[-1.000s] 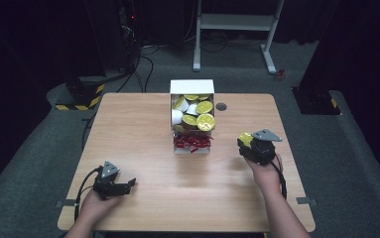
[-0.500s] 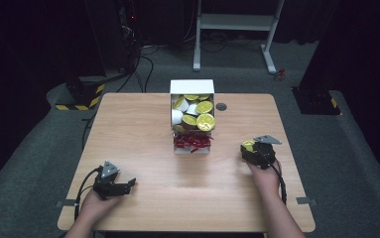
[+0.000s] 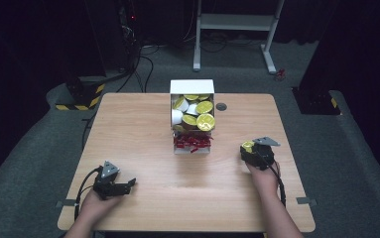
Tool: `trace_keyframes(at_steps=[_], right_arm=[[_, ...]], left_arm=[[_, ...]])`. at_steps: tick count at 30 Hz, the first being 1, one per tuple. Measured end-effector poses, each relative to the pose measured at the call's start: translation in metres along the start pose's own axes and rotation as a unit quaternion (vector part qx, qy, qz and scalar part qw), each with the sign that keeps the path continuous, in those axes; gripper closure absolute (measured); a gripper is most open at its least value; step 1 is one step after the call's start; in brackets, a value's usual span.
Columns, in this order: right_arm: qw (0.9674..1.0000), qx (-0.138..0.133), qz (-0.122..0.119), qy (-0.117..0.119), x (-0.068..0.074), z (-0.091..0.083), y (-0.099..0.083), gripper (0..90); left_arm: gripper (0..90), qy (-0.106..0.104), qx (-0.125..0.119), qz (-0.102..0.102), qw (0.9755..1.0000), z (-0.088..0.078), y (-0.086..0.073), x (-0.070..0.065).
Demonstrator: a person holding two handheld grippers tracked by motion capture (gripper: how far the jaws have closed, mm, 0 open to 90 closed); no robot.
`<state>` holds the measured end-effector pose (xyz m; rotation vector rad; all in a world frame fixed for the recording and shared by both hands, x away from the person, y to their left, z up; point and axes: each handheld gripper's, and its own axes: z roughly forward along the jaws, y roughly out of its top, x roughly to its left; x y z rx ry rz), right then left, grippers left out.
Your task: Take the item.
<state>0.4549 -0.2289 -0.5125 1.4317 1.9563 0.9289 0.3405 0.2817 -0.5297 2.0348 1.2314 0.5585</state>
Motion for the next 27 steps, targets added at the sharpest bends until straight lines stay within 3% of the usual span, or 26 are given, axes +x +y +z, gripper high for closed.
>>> trace_keyframes(at_steps=[3, 6, 11, 14, 19, 27], right_arm=[[1.0, -0.005, -0.004, -0.007, -0.002, 0.002, 0.0, 38.4], [0.9999, -0.001, 0.013, -0.01, -0.005, 0.004, 0.002, 38.3], [0.9999, 0.005, 0.0, -0.014, -0.005, 0.005, 0.005, 38.2], [0.9998, 0.008, 0.011, -0.01, -0.005, 0.004, 0.005, 37.3], [0.9996, 0.016, 0.022, -0.001, -0.005, 0.004, 0.005, 21.7], [0.9997, -0.001, 0.024, 0.004, -0.005, -0.011, 0.009, 18.9]], left_arm=[[16.9, -0.001, 0.0, 0.0, 1.0, 0.0, 0.0, 0.0], [16.9, -0.001, 0.0, 0.001, 1.0, 0.0, 0.0, 0.0], [16.9, -0.002, 0.0, 0.0, 1.0, 0.0, 0.0, 0.0], [16.9, -0.001, 0.0, 0.001, 1.0, 0.0, 0.0, 0.0], [16.9, -0.001, 0.0, 0.001, 1.0, 0.0, 0.0, 0.0], [16.9, -0.001, 0.0, 0.002, 1.0, 0.0, 0.0, 0.0]])
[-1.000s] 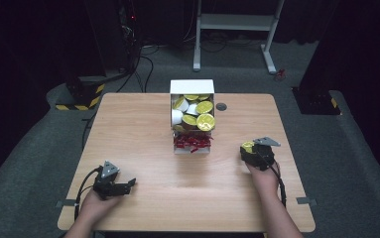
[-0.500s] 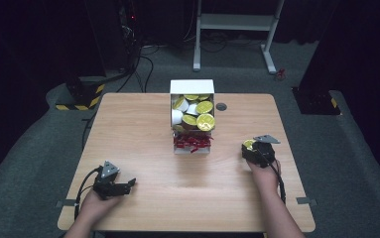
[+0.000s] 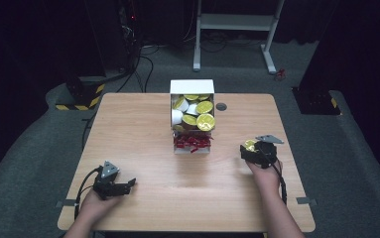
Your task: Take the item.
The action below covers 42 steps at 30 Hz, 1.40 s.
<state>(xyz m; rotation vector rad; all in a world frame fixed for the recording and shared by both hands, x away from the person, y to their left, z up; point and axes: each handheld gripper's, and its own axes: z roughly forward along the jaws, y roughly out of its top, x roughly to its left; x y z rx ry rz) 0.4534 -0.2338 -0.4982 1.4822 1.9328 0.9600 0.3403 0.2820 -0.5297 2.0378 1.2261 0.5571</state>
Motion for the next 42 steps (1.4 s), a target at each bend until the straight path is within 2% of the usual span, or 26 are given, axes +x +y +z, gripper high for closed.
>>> trace_keyframes(at_steps=[6, 7, 12, 15, 17, 23, 26, 30, 31, 35, 36, 37, 39, 42], right_arm=[[0.9996, -0.024, 0.009, 0.014, 0.0, -0.021, 0.006, 18.5], [0.9995, -0.026, 0.009, 0.018, 0.001, -0.024, 0.006, 16.4], [0.9996, -0.025, 0.0, 0.009, 0.009, -0.031, 0.009, 13.8], [0.9994, -0.027, -0.002, 0.022, 0.015, -0.038, 0.01, 13.2], [0.9989, -0.026, -0.019, 0.034, 0.022, -0.045, 0.012, 12.9], [0.9972, -0.039, -0.034, 0.053, 0.042, -0.06, 0.01, 11.6], [0.9959, -0.042, -0.05, 0.062, 0.053, -0.065, 0.008, 11.4], [0.9949, -0.036, -0.059, 0.073, 0.064, -0.069, 0.005, 11.4], [0.9943, -0.029, -0.066, 0.079, 0.072, -0.07, 0.001, 11.4], [0.9918, -0.016, -0.086, 0.093, 0.086, -0.069, -0.007, 11.4], [0.9918, -0.016, -0.086, 0.093, 0.086, -0.069, -0.007, 11.4], [0.9908, -0.007, -0.09, 0.101, 0.094, -0.068, -0.013, 11.4], [0.9902, -0.003, -0.095, 0.102, 0.096, -0.067, -0.015, 11.4], [0.9877, 0.023, -0.11, 0.108, 0.109, -0.058, -0.029, 11.4]], left_arm=[[16.8, -0.001, 0.0, -0.001, 1.0, 0.0, 0.0, 0.0], [16.8, -0.001, 0.0, 0.0, 1.0, 0.0, 0.0, 0.0], [16.8, -0.001, 0.0, 0.0, 1.0, 0.0, 0.0, 0.0], [16.8, -0.002, 0.002, 0.002, 1.0, 0.0, 0.0, 0.0], [16.8, -0.003, 0.002, 0.003, 1.0, 0.0, 0.0, 0.001], [16.8, -0.003, 0.002, 0.002, 1.0, 0.0, 0.0, 0.001], [16.8, -0.003, 0.002, 0.003, 1.0, 0.0, 0.0, 0.001], [16.8, -0.003, 0.002, 0.003, 1.0, 0.0, 0.0, 0.001], [16.7, -0.003, 0.002, 0.003, 1.0, 0.0, 0.0, 0.001], [16.7, -0.003, 0.002, 0.003, 1.0, 0.0, 0.0, 0.001], [16.7, -0.003, 0.002, 0.003, 1.0, 0.0, 0.0, 0.001], [16.7, -0.003, 0.002, 0.003, 1.0, 0.0, 0.0, 0.001], [16.8, -0.003, 0.002, 0.003, 1.0, 0.0, 0.0, 0.001], [16.7, -0.003, 0.002, 0.003, 1.0, 0.0, 0.0, 0.001]])
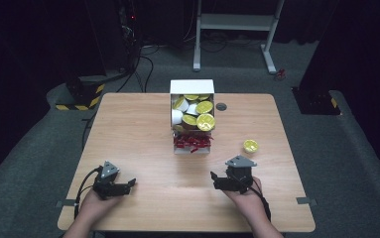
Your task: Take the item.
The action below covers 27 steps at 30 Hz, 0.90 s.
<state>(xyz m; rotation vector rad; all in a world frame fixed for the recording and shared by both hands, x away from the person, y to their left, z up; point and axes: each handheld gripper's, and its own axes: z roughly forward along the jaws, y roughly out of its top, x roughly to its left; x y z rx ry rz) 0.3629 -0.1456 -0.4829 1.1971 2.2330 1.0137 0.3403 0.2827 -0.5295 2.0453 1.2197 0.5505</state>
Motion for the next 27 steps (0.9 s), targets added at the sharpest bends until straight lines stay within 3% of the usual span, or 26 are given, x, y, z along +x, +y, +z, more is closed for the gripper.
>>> trace_keyframes(at_steps=[8, 13, 14, 27], right_arm=[[0.9988, 0.048, -0.007, 0.003, 0.016, 0.03, -0.026, 10.9], [0.999, 0.046, -0.002, 0.001, 0.019, 0.033, -0.028, 8.0], [0.9988, 0.048, 0.011, -0.006, 0.022, 0.033, -0.028, 8.0], [0.9984, 0.047, 0.023, -0.02, 0.026, 0.034, -0.027, 8.5]], left_arm=[[16.8, -0.001, -0.003, -0.002, 1.0, 0.0, 0.0, 0.0], [16.7, -0.001, -0.003, -0.002, 1.0, 0.0, 0.0, 0.0], [16.7, -0.001, -0.003, -0.002, 1.0, 0.0, 0.0, 0.0], [16.9, 0.002, -0.002, -0.002, 1.0, 0.0, 0.0, 0.0]])
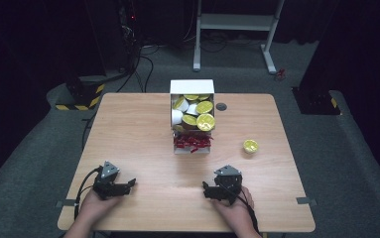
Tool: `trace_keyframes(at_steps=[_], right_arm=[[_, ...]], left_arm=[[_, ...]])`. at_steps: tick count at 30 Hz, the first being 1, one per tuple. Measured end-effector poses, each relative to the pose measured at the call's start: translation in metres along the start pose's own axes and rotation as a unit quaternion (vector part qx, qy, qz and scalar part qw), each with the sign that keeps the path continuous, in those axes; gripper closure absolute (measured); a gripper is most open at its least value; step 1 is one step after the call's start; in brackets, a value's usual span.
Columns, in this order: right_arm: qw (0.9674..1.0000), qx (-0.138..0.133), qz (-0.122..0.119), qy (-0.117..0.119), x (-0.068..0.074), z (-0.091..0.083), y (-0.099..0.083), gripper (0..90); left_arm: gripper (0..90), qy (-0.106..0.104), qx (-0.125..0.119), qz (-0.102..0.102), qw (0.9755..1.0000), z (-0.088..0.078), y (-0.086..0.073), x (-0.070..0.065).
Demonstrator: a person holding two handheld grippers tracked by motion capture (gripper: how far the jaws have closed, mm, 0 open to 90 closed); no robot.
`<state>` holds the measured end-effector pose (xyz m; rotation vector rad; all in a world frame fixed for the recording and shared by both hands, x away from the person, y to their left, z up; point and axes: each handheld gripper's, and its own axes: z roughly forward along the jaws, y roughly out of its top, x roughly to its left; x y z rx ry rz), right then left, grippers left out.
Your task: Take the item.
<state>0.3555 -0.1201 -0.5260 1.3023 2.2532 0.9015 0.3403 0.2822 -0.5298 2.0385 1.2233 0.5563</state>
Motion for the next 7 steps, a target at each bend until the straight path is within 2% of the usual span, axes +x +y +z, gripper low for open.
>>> trace_keyframes(at_steps=[7], right_arm=[[1.0, 0.0, 0.0, 0.0, -0.0001, 0.0, 0.0, 8.4]], left_arm=[[16.8, -0.003, 0.0, 0.0, 1.0, 0.0002, 0.0002, 0.0004]])
